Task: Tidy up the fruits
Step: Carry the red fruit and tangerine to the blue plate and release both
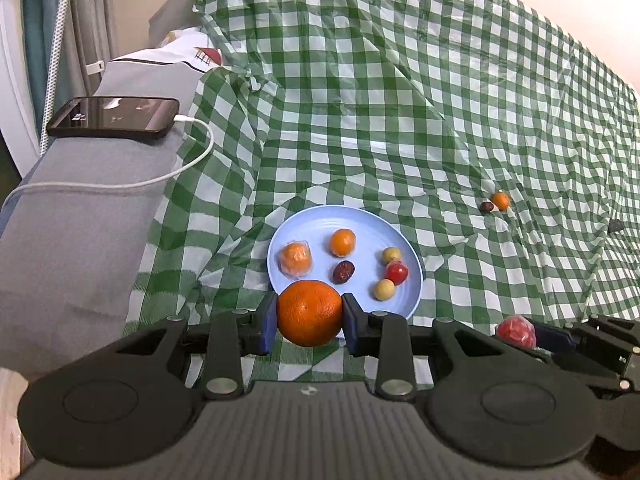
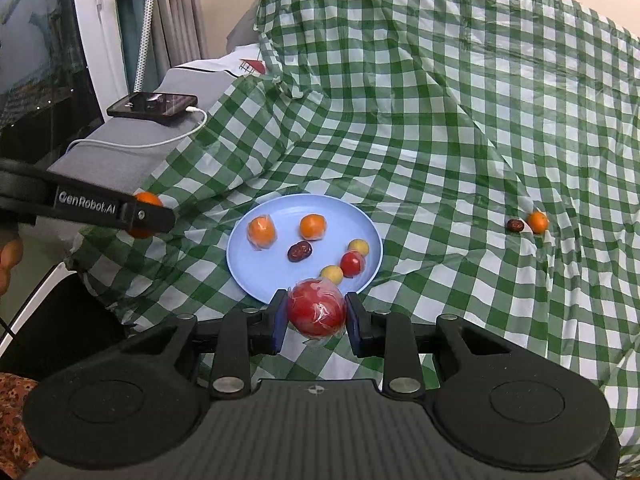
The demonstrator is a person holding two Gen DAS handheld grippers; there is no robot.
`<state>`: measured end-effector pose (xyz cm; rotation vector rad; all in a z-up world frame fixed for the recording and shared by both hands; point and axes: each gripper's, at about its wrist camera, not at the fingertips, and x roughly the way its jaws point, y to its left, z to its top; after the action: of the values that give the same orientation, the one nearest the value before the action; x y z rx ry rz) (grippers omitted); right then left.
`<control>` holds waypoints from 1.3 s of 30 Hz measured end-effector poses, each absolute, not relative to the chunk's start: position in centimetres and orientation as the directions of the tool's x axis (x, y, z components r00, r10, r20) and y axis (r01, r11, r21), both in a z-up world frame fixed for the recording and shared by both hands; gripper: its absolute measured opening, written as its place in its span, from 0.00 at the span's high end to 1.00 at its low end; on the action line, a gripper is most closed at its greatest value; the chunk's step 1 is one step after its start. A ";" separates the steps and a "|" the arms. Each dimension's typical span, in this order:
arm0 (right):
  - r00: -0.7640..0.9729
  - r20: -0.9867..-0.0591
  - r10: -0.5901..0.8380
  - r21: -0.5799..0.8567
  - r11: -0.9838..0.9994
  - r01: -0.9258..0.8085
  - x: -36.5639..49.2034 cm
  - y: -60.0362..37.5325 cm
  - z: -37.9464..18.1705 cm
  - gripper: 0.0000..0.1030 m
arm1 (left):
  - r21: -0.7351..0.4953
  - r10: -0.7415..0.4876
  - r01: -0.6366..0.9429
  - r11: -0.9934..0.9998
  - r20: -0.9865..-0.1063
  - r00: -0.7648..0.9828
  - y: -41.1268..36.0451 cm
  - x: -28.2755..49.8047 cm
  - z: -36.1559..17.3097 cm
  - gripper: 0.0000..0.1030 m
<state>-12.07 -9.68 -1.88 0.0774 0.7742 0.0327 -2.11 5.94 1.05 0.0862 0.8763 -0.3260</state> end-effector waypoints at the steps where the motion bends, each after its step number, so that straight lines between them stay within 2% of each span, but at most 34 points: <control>1: 0.713 -0.699 0.056 0.083 0.997 0.003 -11.7 -9.8 -2.1 0.70 | -0.055 -0.243 0.317 0.947 -0.769 0.592 5.7 -1.7 1.0 0.65; 23: 0.631 -0.774 0.061 0.100 0.995 0.026 0.8 -11.8 -9.7 0.70 | 0.068 -0.099 0.339 0.938 -0.886 0.453 -0.2 10.6 -7.5 0.64; 30: 0.591 -0.803 0.077 0.093 0.996 -0.003 3.0 -11.8 -11.6 0.69 | 0.109 -0.078 0.368 0.923 -0.885 0.459 -1.2 12.2 -8.9 0.64; 31: 0.585 -0.806 0.091 0.101 0.995 -0.017 3.3 -11.9 -11.8 0.68 | 0.106 -0.086 0.379 0.919 -0.886 0.455 -1.3 12.3 -8.9 0.62; 32: 0.587 -0.804 0.101 0.107 0.994 -0.024 3.5 -11.9 -11.7 0.59 | 0.099 -0.095 0.388 0.916 -0.888 0.450 -1.3 12.4 -8.8 0.58; 33: 0.588 -0.802 0.103 0.106 0.994 -0.030 3.5 -11.9 -11.5 0.49 | 0.086 -0.108 0.395 0.915 -0.889 0.445 -1.3 12.4 -8.6 0.34; 34: 0.595 -0.797 0.103 0.100 0.994 -0.037 3.4 -11.9 -11.2 0.33 | 0.083 -0.111 0.387 0.918 -0.885 0.452 -1.2 12.2 -8.1 0.05; 35: 0.606 -0.789 0.101 0.094 0.995 -0.043 3.1 -11.9 -10.8 0.24 | 0.087 -0.106 0.371 0.924 -0.876 0.470 -1.1 11.9 -7.5 0.00; 38: 0.616 -0.782 0.094 0.080 0.995 -0.051 1.6 -11.8 -9.3 0.12 | 0.095 -0.107 0.372 0.923 -0.868 0.486 -0.7 10.6 -5.9 0.00; 39: 0.617 -0.782 0.092 0.079 0.996 -0.049 0.9 -11.7 -8.7 0.11 | 0.103 -0.091 0.374 0.922 -0.880 0.466 -0.6 10.2 -5.6 0.00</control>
<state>0.86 -11.72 -8.75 0.0511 0.9023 0.0810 10.17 -0.61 -5.61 0.3006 1.0508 -0.2907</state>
